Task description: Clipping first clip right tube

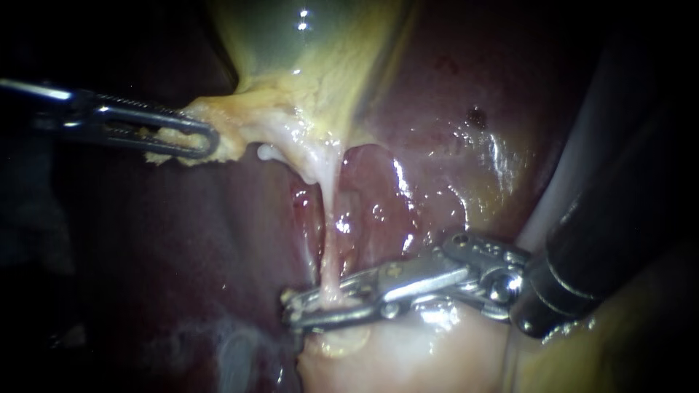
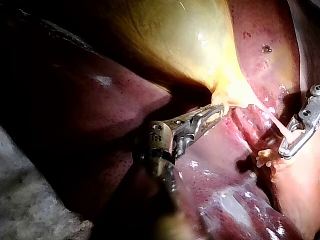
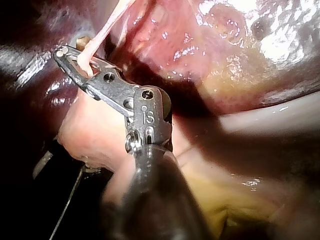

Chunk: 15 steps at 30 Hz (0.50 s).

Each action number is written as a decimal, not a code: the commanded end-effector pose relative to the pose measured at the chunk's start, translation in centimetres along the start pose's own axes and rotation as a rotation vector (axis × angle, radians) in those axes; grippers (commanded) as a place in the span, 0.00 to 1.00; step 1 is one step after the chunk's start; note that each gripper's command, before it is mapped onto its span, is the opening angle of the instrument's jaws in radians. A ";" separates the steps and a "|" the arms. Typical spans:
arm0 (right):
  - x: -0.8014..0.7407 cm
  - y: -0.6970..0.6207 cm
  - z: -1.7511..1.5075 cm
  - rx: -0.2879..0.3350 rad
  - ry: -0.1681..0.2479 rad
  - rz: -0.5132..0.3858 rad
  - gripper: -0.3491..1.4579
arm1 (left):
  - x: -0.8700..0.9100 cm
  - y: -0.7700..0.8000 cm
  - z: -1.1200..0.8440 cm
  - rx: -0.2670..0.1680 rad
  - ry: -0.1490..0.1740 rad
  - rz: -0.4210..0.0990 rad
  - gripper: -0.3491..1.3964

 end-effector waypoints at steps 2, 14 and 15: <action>0.00 0.00 -0.03 -0.011 -0.014 -0.001 0.00 | 0.00 0.00 0.00 0.000 0.000 0.000 0.00; -0.02 0.04 -0.07 -0.011 -0.018 -0.002 0.00 | 0.00 0.00 0.00 -0.002 0.002 0.000 0.00; -0.02 0.05 -0.07 -0.011 -0.018 -0.002 0.00 | 0.00 0.00 0.00 -0.002 0.002 0.000 0.00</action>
